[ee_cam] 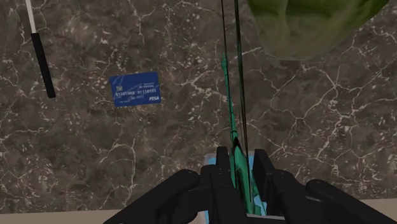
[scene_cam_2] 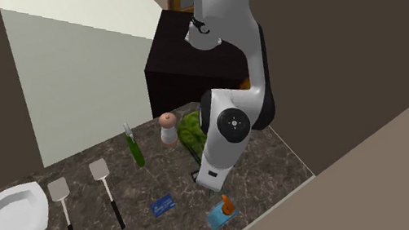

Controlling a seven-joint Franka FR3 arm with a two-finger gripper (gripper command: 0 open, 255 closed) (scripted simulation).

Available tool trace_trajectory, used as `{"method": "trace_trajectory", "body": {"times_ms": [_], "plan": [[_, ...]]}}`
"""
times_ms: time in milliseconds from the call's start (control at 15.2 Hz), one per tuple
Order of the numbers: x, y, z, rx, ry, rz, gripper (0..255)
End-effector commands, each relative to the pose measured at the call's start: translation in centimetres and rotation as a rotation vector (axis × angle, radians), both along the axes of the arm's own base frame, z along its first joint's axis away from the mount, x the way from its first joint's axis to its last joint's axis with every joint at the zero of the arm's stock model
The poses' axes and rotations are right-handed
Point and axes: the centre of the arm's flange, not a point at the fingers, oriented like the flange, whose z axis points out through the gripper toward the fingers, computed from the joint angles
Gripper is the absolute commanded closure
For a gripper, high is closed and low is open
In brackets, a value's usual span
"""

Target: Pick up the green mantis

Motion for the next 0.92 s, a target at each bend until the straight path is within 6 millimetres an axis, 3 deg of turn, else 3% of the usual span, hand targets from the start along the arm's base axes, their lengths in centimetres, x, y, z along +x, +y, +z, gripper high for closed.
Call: {"method": "trace_trajectory", "body": {"times_ms": [0,858], "plan": [[0.0,0.0,0.8,0.000,0.000,0.000,255],[0.0,0.0,7.6,0.000,0.000,0.000,255]]}}
